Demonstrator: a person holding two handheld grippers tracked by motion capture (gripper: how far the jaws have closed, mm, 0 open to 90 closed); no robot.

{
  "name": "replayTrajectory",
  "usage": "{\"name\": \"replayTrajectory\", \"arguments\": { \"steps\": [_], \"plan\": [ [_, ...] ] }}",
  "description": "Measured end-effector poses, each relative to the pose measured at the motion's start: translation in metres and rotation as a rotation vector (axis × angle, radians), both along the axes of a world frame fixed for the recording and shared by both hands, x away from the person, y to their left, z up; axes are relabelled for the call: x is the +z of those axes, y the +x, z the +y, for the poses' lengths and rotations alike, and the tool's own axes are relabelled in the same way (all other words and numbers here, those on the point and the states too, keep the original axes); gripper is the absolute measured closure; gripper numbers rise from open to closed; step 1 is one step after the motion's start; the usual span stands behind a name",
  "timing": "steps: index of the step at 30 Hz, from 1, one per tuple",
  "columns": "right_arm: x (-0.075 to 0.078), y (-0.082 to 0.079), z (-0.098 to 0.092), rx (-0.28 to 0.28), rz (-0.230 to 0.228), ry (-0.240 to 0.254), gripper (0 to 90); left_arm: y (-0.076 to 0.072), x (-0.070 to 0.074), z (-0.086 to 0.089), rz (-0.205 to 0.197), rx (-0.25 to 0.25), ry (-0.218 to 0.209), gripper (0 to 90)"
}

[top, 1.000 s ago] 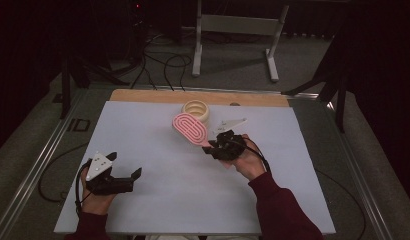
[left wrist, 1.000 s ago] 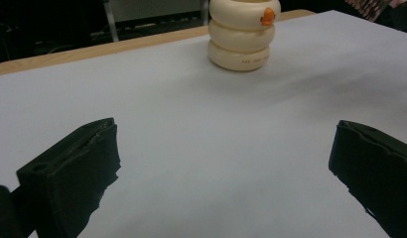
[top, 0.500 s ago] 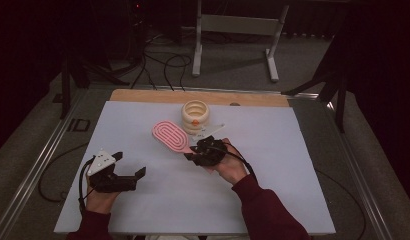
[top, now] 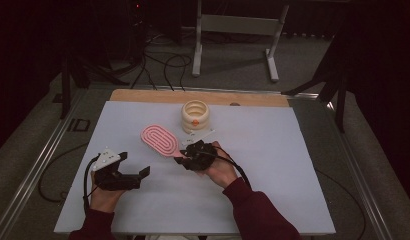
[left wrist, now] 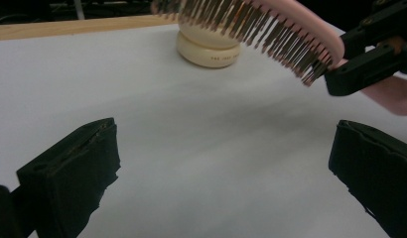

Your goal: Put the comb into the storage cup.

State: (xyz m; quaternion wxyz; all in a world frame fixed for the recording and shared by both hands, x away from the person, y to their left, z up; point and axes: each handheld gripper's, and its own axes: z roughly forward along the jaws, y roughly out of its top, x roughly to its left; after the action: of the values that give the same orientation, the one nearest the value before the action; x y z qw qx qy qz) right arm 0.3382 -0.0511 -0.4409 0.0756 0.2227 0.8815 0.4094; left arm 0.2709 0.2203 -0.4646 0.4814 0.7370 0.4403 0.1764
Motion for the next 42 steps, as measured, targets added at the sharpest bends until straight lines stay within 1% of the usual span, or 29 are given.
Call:
{"name": "replayTrajectory", "arguments": {
  "steps": [3,4,8,14,17,18,19,21,25,27,28,29,31,32,33,34,36,37,38,39,40,42],
  "plan": [
    [-0.001,-0.001,0.003,0.003,0.003,0.005,69.8,0.000,0.000,0.000,0.000,0.000,0.000,0.0],
    [-0.002,-0.004,0.009,0.018,-0.008,0.006,69.9,0.001,0.002,-0.006,0.000,-0.007,-0.019,0.0],
    [-0.003,-0.008,0.014,0.027,-0.016,0.014,69.8,0.001,0.004,-0.011,0.004,-0.010,-0.041,0.0],
    [-0.004,-0.012,0.020,0.041,-0.027,0.022,69.9,0.003,0.004,-0.016,0.029,-0.013,-0.080,0.0],
    [-0.005,-0.014,0.024,0.049,-0.033,0.025,69.9,0.003,0.004,-0.018,0.041,-0.007,-0.103,2.6],
    [-0.006,-0.015,0.025,0.055,-0.036,0.027,69.9,0.004,0.004,-0.018,0.051,-0.001,-0.110,4.0],
    [-0.006,-0.016,0.026,0.054,-0.035,0.029,69.9,0.004,0.004,-0.018,0.056,-0.003,-0.127,6.1],
    [-0.007,-0.018,0.029,0.061,-0.039,0.031,69.9,0.005,0.004,-0.018,0.072,0.009,-0.153,11.1],
    [-0.009,-0.022,0.034,0.075,-0.051,0.035,69.9,0.006,0.003,-0.016,0.091,0.022,-0.214,18.8],
    [-0.009,-0.023,0.035,0.076,-0.055,0.032,69.9,0.006,0.003,-0.015,0.094,0.026,-0.221,24.8],
    [-0.010,-0.024,0.036,0.081,-0.057,0.030,69.9,0.007,0.002,-0.014,0.102,0.025,-0.242,24.8],
    [-0.011,-0.027,0.039,0.088,-0.066,0.025,69.9,0.007,0.002,-0.013,0.108,0.029,-0.245,30.7],
    [-0.012,-0.028,0.041,0.086,-0.069,0.024,69.9,0.008,0.001,-0.012,0.116,0.036,-0.254,35.5],
    [-0.012,-0.029,0.042,0.091,-0.080,0.022,69.9,0.007,0.001,-0.012,0.116,0.045,-0.261,38.2],
    [-0.013,-0.029,0.042,0.094,-0.085,0.019,69.9,0.007,0.001,-0.011,0.116,0.045,-0.268,41.4],
    [-0.013,-0.030,0.043,0.095,-0.086,0.016,69.9,0.007,0.001,-0.010,0.116,0.042,-0.278,42.8],
    [-0.014,-0.031,0.044,0.097,-0.100,0.004,69.9,0.006,0.002,-0.010,0.108,0.040,-0.284,46.6],
    [-0.014,-0.032,0.045,0.098,-0.111,-0.010,69.9,0.005,0.003,-0.010,0.099,0.038,-0.292,49.4],
    [-0.015,-0.033,0.046,0.101,-0.120,-0.022,69.8,0.004,0.004,-0.011,0.094,0.039,-0.295,51.6],
    [-0.016,-0.033,0.047,0.103,-0.129,-0.027,69.8,0.004,0.005,-0.011,0.088,0.038,-0.288,52.6],
    [-0.017,-0.033,0.047,0.102,-0.128,-0.025,69.8,0.003,0.006,-0.012,0.080,0.038,-0.284,53.4],
    [-0.018,-0.032,0.048,0.100,-0.125,-0.018,69.8,0.002,0.007,-0.012,0.074,0.042,-0.298,55.0]
  ]
}}
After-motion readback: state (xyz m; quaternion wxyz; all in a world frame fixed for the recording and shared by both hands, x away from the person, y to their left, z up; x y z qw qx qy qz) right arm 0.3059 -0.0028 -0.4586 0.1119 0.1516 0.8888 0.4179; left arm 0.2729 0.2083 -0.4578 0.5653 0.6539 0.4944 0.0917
